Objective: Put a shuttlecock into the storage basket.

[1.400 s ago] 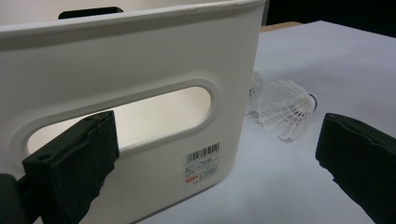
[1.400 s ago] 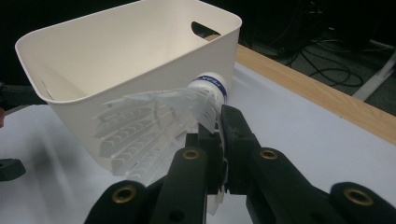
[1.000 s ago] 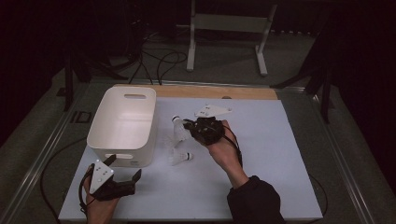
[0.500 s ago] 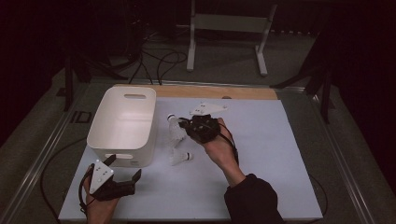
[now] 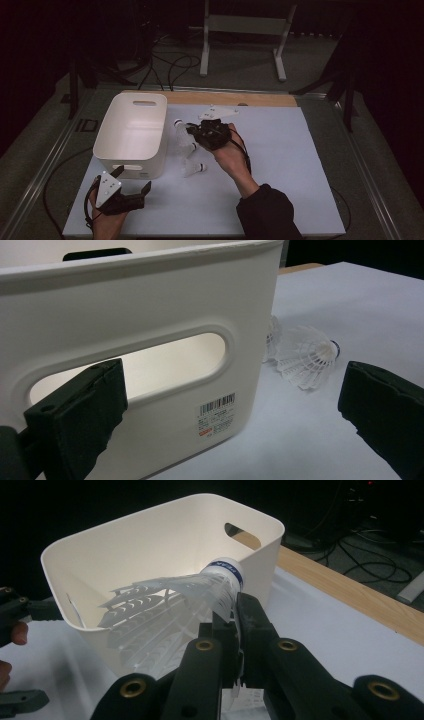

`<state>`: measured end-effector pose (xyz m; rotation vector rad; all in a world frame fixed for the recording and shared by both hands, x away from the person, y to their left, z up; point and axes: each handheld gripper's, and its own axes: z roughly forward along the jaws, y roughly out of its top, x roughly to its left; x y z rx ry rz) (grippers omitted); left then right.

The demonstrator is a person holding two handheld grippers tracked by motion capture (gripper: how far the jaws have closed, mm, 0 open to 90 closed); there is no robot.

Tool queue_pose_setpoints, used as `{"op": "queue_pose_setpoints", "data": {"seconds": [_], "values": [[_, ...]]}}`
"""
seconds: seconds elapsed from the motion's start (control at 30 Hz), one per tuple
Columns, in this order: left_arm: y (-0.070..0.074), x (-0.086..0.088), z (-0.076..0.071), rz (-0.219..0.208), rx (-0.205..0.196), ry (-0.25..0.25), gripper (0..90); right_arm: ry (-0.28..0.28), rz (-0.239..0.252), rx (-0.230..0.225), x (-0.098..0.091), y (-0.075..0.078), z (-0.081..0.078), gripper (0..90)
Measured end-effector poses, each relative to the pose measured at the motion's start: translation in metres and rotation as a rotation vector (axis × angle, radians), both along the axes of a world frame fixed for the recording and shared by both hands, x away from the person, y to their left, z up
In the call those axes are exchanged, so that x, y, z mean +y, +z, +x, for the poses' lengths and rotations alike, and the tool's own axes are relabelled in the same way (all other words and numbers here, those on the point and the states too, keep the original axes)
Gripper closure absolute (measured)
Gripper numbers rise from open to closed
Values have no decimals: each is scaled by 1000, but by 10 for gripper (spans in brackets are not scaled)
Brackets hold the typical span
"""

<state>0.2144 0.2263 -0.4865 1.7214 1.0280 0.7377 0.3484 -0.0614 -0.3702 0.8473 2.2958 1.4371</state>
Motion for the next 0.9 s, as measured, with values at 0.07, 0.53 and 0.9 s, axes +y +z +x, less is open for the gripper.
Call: {"op": "queue_pose_setpoints", "data": {"seconds": [0.07,0.53,0.9], "values": [[0,0,0,0,0,0,0,-3,8,3,2,1,1,878],[0,0,0,0,-2,0,0,6,23,6,12,5,6,878],[0,0,0,0,-1,-1,0,8,30,8,17,9,10,878]]}}
